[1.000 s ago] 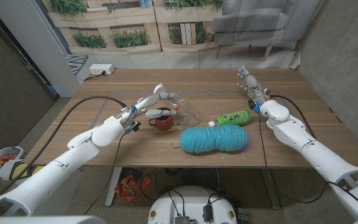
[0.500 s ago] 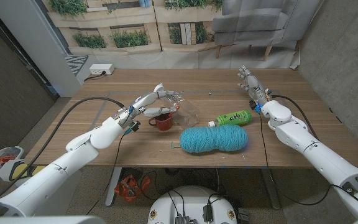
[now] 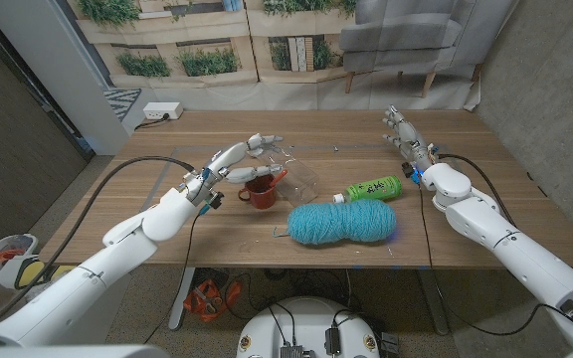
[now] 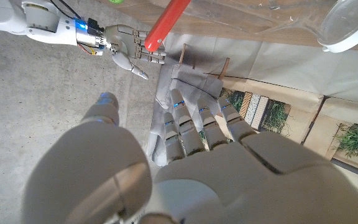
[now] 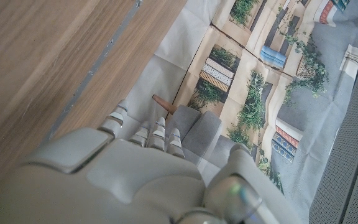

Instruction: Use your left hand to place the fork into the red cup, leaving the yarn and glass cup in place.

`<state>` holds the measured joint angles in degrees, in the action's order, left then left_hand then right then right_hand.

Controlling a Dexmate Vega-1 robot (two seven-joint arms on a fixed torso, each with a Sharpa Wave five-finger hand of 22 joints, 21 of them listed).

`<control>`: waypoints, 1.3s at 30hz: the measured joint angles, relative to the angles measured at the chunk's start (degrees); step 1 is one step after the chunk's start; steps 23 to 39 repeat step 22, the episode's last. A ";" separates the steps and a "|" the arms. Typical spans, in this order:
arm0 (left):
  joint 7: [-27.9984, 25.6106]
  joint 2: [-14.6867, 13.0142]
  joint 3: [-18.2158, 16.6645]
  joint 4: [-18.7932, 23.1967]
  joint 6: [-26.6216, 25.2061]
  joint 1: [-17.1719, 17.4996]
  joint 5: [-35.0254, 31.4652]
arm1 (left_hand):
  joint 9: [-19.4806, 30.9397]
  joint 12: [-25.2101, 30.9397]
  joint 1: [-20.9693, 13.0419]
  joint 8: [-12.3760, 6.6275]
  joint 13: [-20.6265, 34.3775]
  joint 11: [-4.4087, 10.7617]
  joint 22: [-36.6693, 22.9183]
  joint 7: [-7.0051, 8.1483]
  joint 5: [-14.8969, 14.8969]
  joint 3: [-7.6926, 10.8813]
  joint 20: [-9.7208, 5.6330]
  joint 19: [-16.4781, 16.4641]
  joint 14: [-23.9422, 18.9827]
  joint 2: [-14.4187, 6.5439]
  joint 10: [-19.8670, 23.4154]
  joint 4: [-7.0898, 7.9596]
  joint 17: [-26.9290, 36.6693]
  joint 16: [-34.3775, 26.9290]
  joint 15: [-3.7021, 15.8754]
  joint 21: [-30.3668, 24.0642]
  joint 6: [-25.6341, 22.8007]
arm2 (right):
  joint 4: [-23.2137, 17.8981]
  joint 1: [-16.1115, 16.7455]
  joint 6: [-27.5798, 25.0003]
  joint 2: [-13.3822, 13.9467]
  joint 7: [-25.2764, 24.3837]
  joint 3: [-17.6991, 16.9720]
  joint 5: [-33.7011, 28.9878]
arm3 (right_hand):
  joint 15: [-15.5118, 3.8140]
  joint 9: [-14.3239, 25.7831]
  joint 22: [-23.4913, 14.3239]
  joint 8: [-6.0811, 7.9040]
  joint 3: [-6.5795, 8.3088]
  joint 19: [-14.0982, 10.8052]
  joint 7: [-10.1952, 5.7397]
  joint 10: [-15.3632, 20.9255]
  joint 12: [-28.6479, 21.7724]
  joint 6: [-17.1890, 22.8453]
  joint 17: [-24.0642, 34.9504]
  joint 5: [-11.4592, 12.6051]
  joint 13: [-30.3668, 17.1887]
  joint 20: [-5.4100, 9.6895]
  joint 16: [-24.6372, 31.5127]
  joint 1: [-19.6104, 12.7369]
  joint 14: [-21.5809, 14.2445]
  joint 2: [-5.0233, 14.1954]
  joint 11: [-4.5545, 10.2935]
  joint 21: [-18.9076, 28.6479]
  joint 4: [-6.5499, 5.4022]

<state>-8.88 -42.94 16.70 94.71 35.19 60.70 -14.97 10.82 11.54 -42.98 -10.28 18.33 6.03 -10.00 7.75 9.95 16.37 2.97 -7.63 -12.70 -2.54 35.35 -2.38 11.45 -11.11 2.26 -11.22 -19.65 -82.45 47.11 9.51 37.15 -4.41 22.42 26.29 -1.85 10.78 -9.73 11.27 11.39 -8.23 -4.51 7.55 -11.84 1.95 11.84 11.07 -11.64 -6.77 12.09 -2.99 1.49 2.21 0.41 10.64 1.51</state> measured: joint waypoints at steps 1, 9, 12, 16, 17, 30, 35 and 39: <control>-0.14 -0.07 -0.29 0.48 -0.37 0.34 0.27 | 0.00 -0.11 0.00 0.00 0.00 -0.10 0.00 -0.19 0.00 0.00 0.01 0.01 0.00 0.00 -0.24 0.00 0.00 0.01 0.00 0.00 0.19 | -0.29 0.25 -0.01 0.13 -0.11 -0.14 0.03 | 0.00 0.00 0.00 0.00 0.00 0.00 0.00 0.00 0.00 0.00 0.00 0.00 0.00 0.00 0.00 0.00 0.00 0.00 0.00 0.00 0.00; -0.37 -0.12 -1.48 2.09 -1.93 1.59 1.92 | 0.00 -0.46 1.06 0.00 -0.28 -0.59 0.00 -0.69 0.00 0.00 -0.21 0.22 1.08 -0.31 -1.79 0.00 0.00 0.02 -0.02 0.02 0.69 | -1.46 1.46 -0.02 0.78 -0.77 -0.74 0.23 | 0.00 0.00 0.00 0.00 0.00 0.00 0.00 0.00 0.00 0.00 0.00 0.00 0.00 0.00 0.00 0.00 0.00 0.00 0.00 0.00 0.00; -0.37 -0.08 -1.94 2.43 -2.29 1.88 2.68 | 0.00 -0.46 1.44 0.00 -0.43 -0.30 0.00 -0.70 0.00 0.00 0.10 0.53 1.12 -0.69 -2.08 0.01 0.00 0.02 -0.07 0.23 1.14 | -1.78 1.83 -0.02 0.97 -0.90 -0.98 0.31 | 0.00 0.00 0.00 0.00 0.00 0.00 0.00 0.00 0.00 0.00 0.00 0.00 0.00 0.00 0.00 0.00 0.00 0.00 0.00 0.00 0.00; -0.37 0.23 -2.42 2.59 -2.36 2.15 3.61 | -0.01 -0.46 1.60 0.00 -0.53 -0.30 0.00 -0.78 0.00 0.00 0.10 0.53 1.12 -0.55 -2.08 0.01 0.00 0.02 -0.07 0.23 1.21 | -1.99 2.10 0.09 1.07 -1.03 -1.11 0.37 | 0.00 0.00 0.00 0.00 0.00 0.00 0.00 0.00 0.00 0.00 0.00 0.00 0.00 0.00 0.00 0.00 0.00 0.00 0.00 0.00 0.00; -0.37 0.30 -2.49 2.59 -2.36 2.17 3.61 | -0.01 -0.46 1.69 0.00 -0.53 -0.30 0.00 -0.78 0.00 0.00 0.10 0.53 1.12 -0.64 -2.08 0.01 0.00 0.02 -0.07 0.23 1.21 | -1.99 2.10 0.13 1.07 -1.06 -1.11 0.38 | 0.00 0.00 0.00 0.00 0.00 0.00 0.00 0.00 0.00 0.00 0.00 0.00 0.00 0.00 0.00 0.00 0.00 0.00 0.00 0.00 0.00; -0.37 0.97 -2.98 2.39 -1.52 2.32 5.15 | -0.01 -0.46 1.73 0.00 -0.53 -0.18 0.01 -0.78 0.26 0.00 0.10 0.53 1.12 -0.68 -2.20 0.01 0.00 0.02 -0.07 0.23 1.21 | -2.33 2.43 0.26 1.26 -1.31 -1.38 0.40 | 0.00 0.00 0.00 0.00 0.00 0.00 0.00 0.00 0.00 0.00 -0.03 0.00 0.00 0.00 0.00 0.00 0.00 0.00 0.00 0.00 0.00; -0.37 0.97 -2.98 2.39 -1.52 2.32 5.15 | -0.01 -0.46 1.73 0.00 -0.53 -0.18 0.01 -0.78 0.26 0.00 0.10 0.53 1.12 -0.68 -2.20 0.01 0.00 0.02 -0.07 0.23 1.21 | -2.33 2.43 0.26 1.26 -1.31 -1.38 0.40 | 0.00 0.00 0.00 0.00 0.00 0.00 0.00 0.00 0.00 0.00 -0.03 0.00 0.00 0.00 0.00 0.00 0.00 0.00 0.00 0.00 0.00; -0.37 0.97 -2.98 2.39 -1.52 2.32 5.15 | -0.01 -0.46 1.73 0.00 -0.53 -0.18 0.01 -0.78 0.26 0.00 0.10 0.53 1.12 -0.68 -2.20 0.01 0.00 0.02 -0.07 0.23 1.21 | -2.33 2.43 0.26 1.26 -1.31 -1.38 0.40 | 0.00 0.00 0.00 0.00 0.00 0.00 0.00 0.00 0.00 0.00 -0.03 0.00 0.00 0.00 0.00 0.00 0.00 0.00 0.00 0.00 0.00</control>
